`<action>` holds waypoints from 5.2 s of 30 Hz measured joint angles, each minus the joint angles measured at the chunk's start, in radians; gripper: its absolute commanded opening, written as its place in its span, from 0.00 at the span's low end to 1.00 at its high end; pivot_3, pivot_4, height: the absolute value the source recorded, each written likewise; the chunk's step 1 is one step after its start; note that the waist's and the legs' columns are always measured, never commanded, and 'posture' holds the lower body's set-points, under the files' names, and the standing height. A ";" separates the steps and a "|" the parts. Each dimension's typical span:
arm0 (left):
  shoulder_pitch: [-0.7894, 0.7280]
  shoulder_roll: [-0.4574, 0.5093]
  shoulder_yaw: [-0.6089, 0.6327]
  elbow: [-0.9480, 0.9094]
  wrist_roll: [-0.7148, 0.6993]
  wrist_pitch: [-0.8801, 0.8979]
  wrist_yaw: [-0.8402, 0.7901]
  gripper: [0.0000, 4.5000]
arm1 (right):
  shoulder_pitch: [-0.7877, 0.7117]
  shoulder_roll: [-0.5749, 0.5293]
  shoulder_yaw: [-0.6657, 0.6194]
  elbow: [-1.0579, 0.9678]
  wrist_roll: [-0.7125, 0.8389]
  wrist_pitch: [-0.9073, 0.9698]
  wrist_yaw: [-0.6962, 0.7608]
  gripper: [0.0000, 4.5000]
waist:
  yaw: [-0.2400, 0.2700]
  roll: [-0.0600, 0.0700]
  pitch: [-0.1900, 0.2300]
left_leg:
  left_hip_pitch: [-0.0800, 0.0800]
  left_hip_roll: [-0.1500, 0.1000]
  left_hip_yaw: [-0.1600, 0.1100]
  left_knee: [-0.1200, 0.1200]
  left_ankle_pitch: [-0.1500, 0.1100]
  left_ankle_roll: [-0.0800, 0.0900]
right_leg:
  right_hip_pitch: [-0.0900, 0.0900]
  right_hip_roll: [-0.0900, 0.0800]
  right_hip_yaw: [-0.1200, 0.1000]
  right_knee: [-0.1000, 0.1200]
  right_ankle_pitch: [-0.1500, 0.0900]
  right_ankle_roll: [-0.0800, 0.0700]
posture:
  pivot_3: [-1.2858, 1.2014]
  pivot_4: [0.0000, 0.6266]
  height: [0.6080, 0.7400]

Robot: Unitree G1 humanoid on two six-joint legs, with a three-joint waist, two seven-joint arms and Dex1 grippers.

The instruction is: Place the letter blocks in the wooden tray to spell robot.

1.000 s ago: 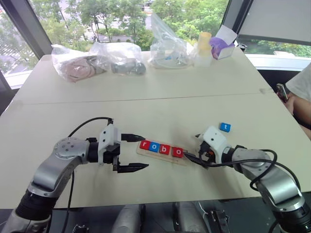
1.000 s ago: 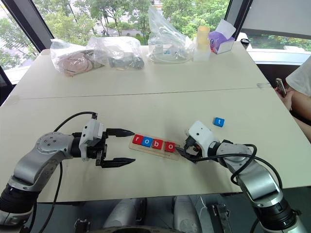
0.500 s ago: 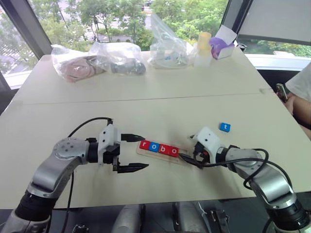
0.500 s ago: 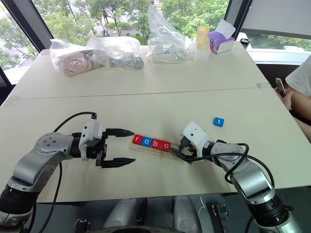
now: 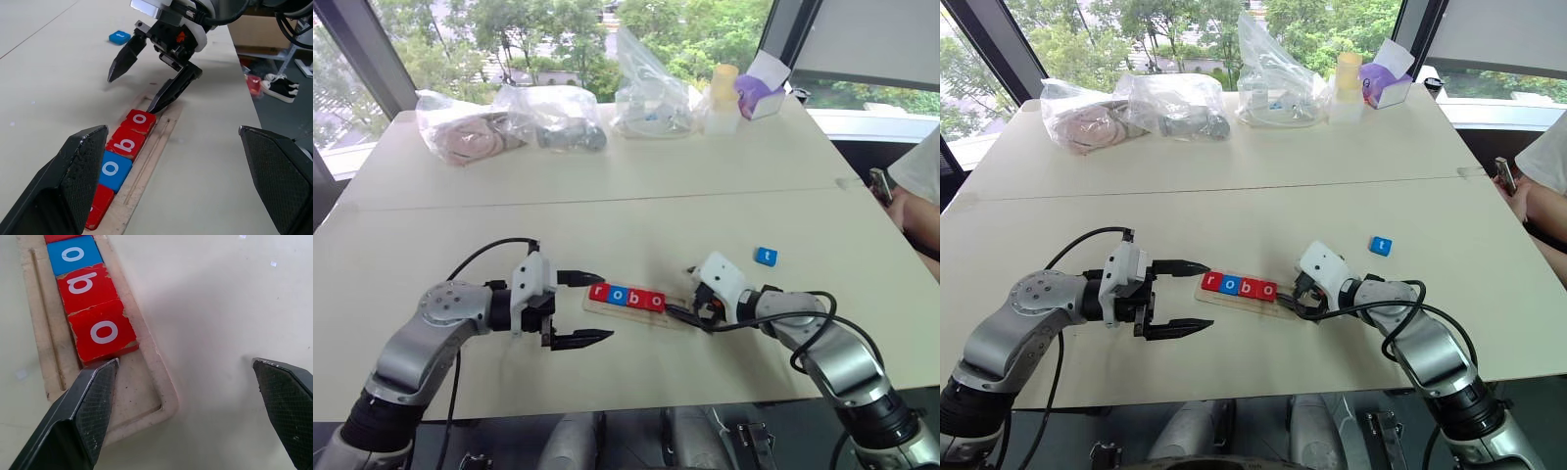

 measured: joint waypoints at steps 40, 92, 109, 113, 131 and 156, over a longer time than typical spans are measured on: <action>-0.082 -0.043 -0.035 0.081 0.024 -0.028 -0.043 1.00 | -0.157 0.472 -0.625 0.105 -0.023 0.477 -0.613 0.87 | -0.004 0.000 -0.001 | 0.001 0.000 0.000 -0.002 0.000 0.000 | -0.001 0.001 0.001 0.001 0.001 0.000 | 0.52 0.24 1.00; -0.103 -0.059 -0.043 0.139 0.048 -0.061 -0.068 1.00 | 0.319 -0.369 -0.379 -0.144 0.159 -0.083 0.302 0.98 | -0.004 -0.005 0.000 | 0.001 0.000 0.002 -0.002 0.000 0.001 | 0.002 0.000 -0.002 -0.002 -0.002 0.003 | 0.52 0.24 1.00; -0.096 -0.051 -0.041 0.137 0.050 -0.062 -0.047 1.00 | 0.005 -0.349 -0.137 0.439 0.011 -0.579 0.631 0.93 | 0.001 -0.005 0.002 | 0.000 0.000 0.000 0.000 0.000 0.001 | 0.002 -0.001 -0.001 -0.001 -0.001 0.001 | 0.52 0.24 1.00; -0.093 -0.049 -0.041 0.136 0.050 -0.061 -0.043 1.00 | 0.001 -0.349 -0.130 0.447 0.013 -0.583 0.661 0.56 | 0.002 -0.005 0.002 | 0.000 0.000 0.000 0.001 0.000 0.001 | 0.002 -0.002 -0.001 -0.001 -0.001 0.001 | 0.52 0.24 1.00; -0.093 -0.044 -0.041 0.134 0.050 -0.062 -0.041 1.00 | -0.059 -0.155 -0.105 -0.081 0.130 0.193 0.244 0.25 | 0.025 -0.004 0.002 | -0.002 -0.001 -0.001 0.001 -0.001 0.000 | 0.000 -0.003 0.000 -0.001 0.000 0.000 | 0.52 0.24 1.00; -0.090 -0.030 -0.039 0.113 0.029 -0.055 -0.054 1.00 | -0.091 -0.161 0.021 -0.130 0.129 0.275 0.181 0.25 | 0.023 -0.004 0.002 | -0.002 0.000 -0.001 0.001 0.000 0.000 | 0.000 -0.001 -0.001 -0.001 0.000 0.000 | 0.52 0.24 1.00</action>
